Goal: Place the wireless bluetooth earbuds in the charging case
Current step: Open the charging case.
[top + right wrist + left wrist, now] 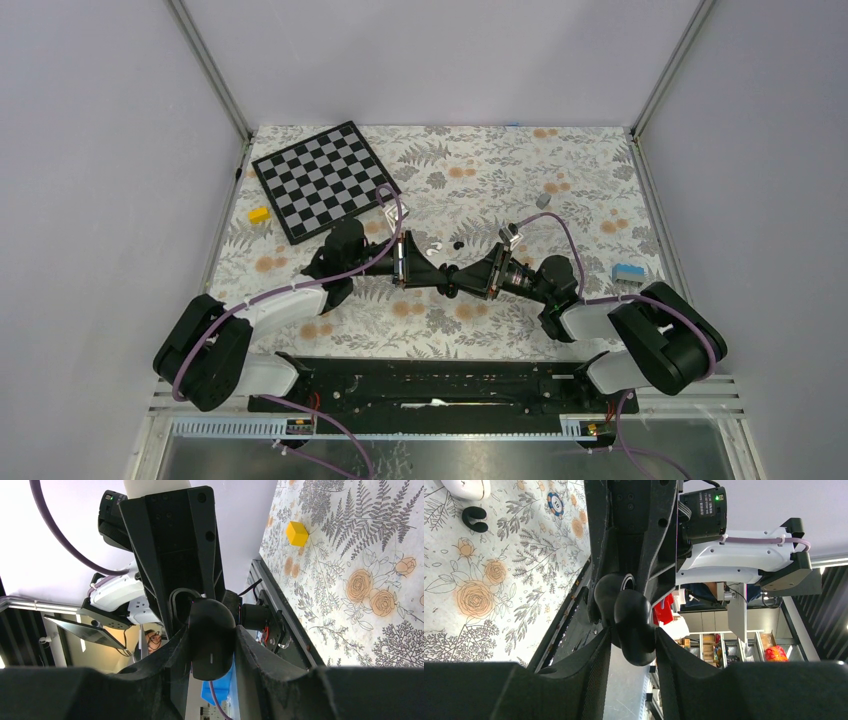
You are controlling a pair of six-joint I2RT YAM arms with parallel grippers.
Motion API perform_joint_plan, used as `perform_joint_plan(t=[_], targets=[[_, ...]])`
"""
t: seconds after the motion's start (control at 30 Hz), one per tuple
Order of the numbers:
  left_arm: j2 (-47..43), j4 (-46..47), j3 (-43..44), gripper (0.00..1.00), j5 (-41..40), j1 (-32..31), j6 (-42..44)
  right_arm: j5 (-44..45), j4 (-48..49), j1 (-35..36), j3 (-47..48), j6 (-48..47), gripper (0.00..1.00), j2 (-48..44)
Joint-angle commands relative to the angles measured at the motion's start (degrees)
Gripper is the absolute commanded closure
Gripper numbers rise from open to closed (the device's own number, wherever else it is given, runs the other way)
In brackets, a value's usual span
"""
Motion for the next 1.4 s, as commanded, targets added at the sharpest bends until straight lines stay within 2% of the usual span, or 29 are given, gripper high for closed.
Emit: perform_joint_plan(t=[0.0,0.17,0.33,0.5,0.53,0.6,0.67,0.73,0.83,0.93,1.27,1.37], targets=[[-0.21,0.96,1.49,0.62,0.93,0.29,1.71,-0.72,3.96,-0.06,0.61,-0.03,1.0,0.26],[-0.23,0.86,1.46,0.64,0.6,0.3,1.63,-0.88,4.11,-0.06,0.56,-0.11,1.0,0.43],[-0.17,0.74,1.79,0.79,0.33,0.3,1.6,-0.87,4.3,-0.06,0.24,-0.14,1.0,0.59],[-0.46,0.09,1.99,0.84,0.15,0.31,1.64,-0.79,4.49,-0.06,0.4,-0.11,1.0,0.89],[-0.47,-0.29,2.07,0.83,0.11,0.31,1.8,-0.79,4.53,-0.06,0.35,-0.11,1.0,1.06],[-0.4,-0.54,2.15,0.64,0.24,0.34,1.97,-0.79,5.1,-0.06,0.26,0.04,1.0,1.33],[-0.3,-0.58,2.07,0.53,0.29,0.38,1.89,-0.79,5.78,-0.08,0.12,0.35,1.0,1.68],[-0.41,-0.5,1.84,0.52,0.42,0.47,1.89,-0.79,6.22,-0.07,0.08,0.71,1.0,1.86],[-0.58,1.59,1.04,0.57,1.08,1.09,0.46,-0.87,6.35,-0.06,0.07,0.76,1.0,1.82],[-0.51,3.15,0.46,0.58,1.77,1.83,-0.52,-0.87,6.13,-0.06,0.01,0.76,1.0,1.56],[-0.23,6.37,-0.22,0.55,2.56,2.93,-2.55,-0.95,5.73,-0.11,0.37,0.76,1.0,1.61],[0.26,4.97,0.02,0.51,2.64,2.93,-1.57,-1.04,5.71,-0.06,0.65,0.76,1.0,1.63]])
